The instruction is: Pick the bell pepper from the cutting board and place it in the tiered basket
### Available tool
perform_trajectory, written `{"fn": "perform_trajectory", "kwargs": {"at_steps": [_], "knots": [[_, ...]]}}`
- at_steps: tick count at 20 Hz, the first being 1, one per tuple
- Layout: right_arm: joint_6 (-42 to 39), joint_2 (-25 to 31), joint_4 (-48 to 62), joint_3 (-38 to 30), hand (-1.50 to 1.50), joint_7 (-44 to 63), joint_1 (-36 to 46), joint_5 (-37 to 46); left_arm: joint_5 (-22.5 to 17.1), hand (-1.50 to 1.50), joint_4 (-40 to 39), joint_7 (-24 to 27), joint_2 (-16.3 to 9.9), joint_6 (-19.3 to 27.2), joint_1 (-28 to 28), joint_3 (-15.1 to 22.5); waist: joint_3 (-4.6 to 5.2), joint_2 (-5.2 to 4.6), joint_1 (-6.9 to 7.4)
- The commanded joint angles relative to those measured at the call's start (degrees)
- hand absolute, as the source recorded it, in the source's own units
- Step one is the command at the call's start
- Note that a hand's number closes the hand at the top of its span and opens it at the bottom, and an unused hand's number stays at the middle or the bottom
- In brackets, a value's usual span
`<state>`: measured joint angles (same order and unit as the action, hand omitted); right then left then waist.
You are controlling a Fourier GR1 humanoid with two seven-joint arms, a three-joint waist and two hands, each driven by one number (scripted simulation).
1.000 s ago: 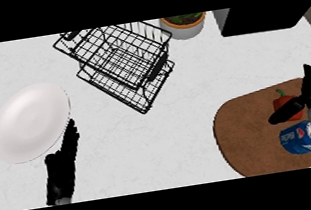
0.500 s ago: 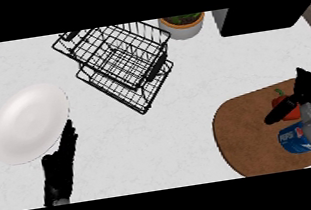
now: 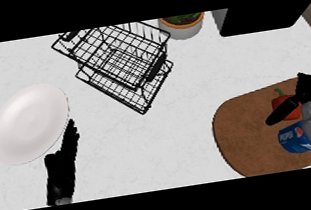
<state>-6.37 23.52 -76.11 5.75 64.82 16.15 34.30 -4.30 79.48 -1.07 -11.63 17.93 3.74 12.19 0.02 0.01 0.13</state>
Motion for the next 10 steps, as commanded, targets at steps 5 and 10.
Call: {"fn": "perform_trajectory", "kwargs": {"at_steps": [5, 10], "knots": [[0.35, -4.57, 4.19, -1.87, -1.5, 4.6, 0.08, 2.75, 2.53, 0.0, 0.52, -2.05, 1.28, 0.77, -1.23, -0.45, -0.01, 0.0, -0.02], [0.9, -5.12, 8.44, -2.36, 1.5, -0.33, 0.85, 5.52, 0.14, 0.0, 0.57, 0.63, -0.93, -3.3, 1.06, -4.11, -0.01, -0.03, 0.18]]}}
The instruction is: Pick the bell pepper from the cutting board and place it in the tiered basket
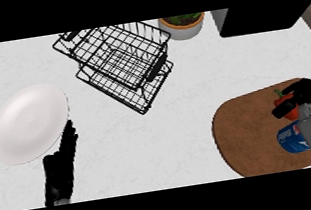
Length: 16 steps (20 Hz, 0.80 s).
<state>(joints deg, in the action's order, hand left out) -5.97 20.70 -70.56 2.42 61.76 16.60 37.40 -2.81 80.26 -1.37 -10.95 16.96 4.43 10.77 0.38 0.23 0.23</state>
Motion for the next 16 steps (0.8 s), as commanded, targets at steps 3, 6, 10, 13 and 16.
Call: {"fn": "perform_trajectory", "kwargs": {"at_steps": [3, 6, 10, 13, 16], "knots": [[3.3, -3.57, 0.98, 0.86, 1.5, -2.04, -2.93, 4.08, 1.61, 0.0, -2.91, 0.02, 2.73, 0.99, -2.49, -1.81, -0.38, -0.24, -0.17], [-0.17, 1.28, 5.52, 1.38, 1.5, -6.4, 0.89, 6.56, 2.65, 0.0, -0.41, 0.44, 2.19, -0.3, -0.32, 0.12, -0.4, -0.26, 0.11], [6.7, -0.91, 8.55, 2.84, 1.5, -7.83, 0.98, 12.1, 1.71, 0.0, -0.1, 2.31, 2.15, -1.64, 1.74, -0.96, -0.4, -0.3, 0.21], [4.92, -7.95, -1.65, 10.38, 1.5, -2.12, 1.66, 14.92, 2.6, 0.0, -3.81, 0.49, 3.25, 0.16, -2.89, -1.61, -0.33, -0.18, -0.25], [4.06, -19.64, -6.6, 21.79, 1.5, 1.53, 2.65, 19.14, 1.16, 0.0, -1.99, -0.21, 0.57, -2.78, -1.7, -2.15, -0.21, 0.25, 1.08]]}}
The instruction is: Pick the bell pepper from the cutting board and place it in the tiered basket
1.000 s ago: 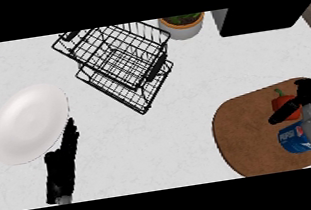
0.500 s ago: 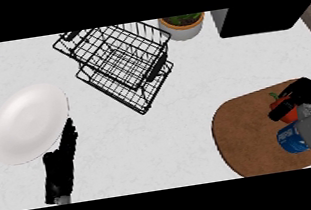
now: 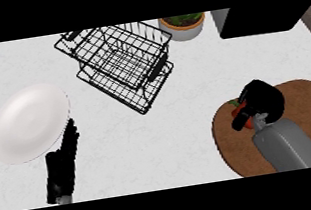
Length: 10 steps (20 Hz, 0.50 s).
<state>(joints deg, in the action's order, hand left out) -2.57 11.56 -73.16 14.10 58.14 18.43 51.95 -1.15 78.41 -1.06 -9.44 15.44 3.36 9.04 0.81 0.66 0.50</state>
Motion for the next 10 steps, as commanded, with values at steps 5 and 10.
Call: {"fn": "perform_trajectory", "kwargs": {"at_steps": [5, 10], "knots": [[8.78, -11.32, -11.41, 25.79, 1.5, 18.59, 1.26, 3.91, 0.74, 0.0, 0.55, 0.11, 0.72, -0.15, 1.01, 1.26, -0.77, -0.24, 0.91], [13.34, -11.46, -25.01, 25.46, 1.5, 23.43, 3.59, 9.16, -1.1, 0.0, -0.05, -0.21, -1.24, -1.53, 0.78, -1.37, -0.69, 0.38, -0.44]]}}
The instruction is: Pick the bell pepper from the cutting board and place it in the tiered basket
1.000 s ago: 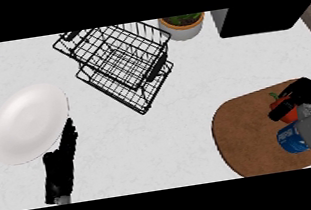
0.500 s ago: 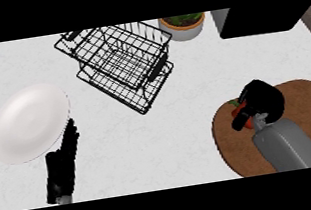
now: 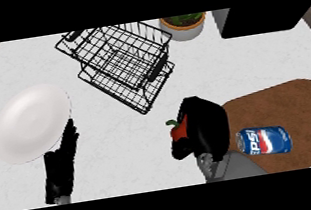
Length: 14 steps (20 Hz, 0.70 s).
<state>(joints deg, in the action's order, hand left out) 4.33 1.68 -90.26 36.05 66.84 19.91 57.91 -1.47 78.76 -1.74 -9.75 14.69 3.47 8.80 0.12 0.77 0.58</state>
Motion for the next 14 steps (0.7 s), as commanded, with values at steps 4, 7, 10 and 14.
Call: {"fn": "perform_trajectory", "kwargs": {"at_steps": [4, 7, 10, 14], "knots": [[5.0, -1.62, -15.84, 4.94, 1.5, 18.22, 7.41, 10.29, -0.69, 0.0, 0.08, -0.62, -0.42, -0.12, -0.73, -1.25, 0.05, 0.57, -1.06], [-4.07, -1.62, -19.61, 4.29, 1.5, 18.3, 11.33, 16.13, 0.34, 0.0, -1.26, 0.45, 0.05, 0.5, -0.53, -0.86, 0.09, 0.27, -1.45], [-11.13, -1.63, -21.89, 3.46, 1.5, 18.34, 14.5, 16.73, -0.01, 0.0, -0.74, 1.49, 0.59, 0.7, 0.71, -0.97, 0.15, 0.38, -0.96], [-13.12, -1.63, -20.62, 1.25, 1.5, 18.36, 18.16, 16.81, 0.12, 0.0, 0.01, -0.93, -0.22, 0.04, -0.43, -0.76, 0.12, 0.28, -0.29]]}}
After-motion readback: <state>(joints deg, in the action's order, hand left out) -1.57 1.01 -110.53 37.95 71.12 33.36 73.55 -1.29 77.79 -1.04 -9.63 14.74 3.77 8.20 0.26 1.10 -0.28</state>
